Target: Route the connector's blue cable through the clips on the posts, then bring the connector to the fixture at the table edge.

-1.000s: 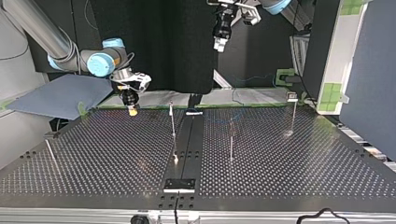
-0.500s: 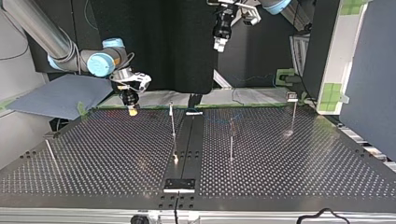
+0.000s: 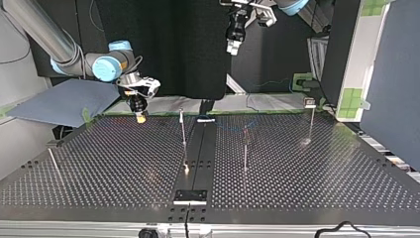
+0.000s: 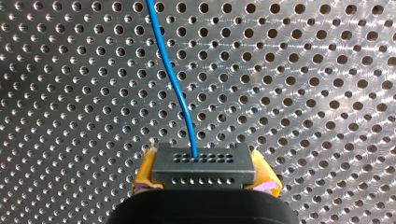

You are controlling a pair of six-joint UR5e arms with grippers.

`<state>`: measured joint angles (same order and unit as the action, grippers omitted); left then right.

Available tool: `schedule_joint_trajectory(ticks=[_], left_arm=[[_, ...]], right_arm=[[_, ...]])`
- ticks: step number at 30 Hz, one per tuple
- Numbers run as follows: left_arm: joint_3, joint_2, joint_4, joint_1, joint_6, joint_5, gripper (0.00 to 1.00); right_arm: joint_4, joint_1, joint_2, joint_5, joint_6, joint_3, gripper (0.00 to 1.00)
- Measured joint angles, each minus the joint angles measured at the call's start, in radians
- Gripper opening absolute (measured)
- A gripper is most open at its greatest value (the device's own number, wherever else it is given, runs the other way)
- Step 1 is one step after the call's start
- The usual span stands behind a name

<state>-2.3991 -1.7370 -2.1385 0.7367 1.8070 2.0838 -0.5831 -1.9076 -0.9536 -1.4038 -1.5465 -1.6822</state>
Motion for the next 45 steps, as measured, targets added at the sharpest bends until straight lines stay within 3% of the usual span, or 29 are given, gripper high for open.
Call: schedule_joint_trajectory(ticks=[37, 41, 45], left_arm=[[0.006, -0.005, -0.004, -0.001, -0.012, 0.004, 1.0], [0.033, -0.032, -0.032, -0.028, -0.039, 0.028, 1.0], [0.065, -0.065, -0.065, -0.046, -0.07, 0.038, 1.0]], right_arm=[[0.001, -0.002, 0.001, 0.001, 0.002, -0.001, 0.0], [0.019, -0.017, 0.02, 0.02, 0.021, 0.001, 0.0], [0.054, -0.026, 0.054, 0.054, 0.056, 0.001, 0.0]])
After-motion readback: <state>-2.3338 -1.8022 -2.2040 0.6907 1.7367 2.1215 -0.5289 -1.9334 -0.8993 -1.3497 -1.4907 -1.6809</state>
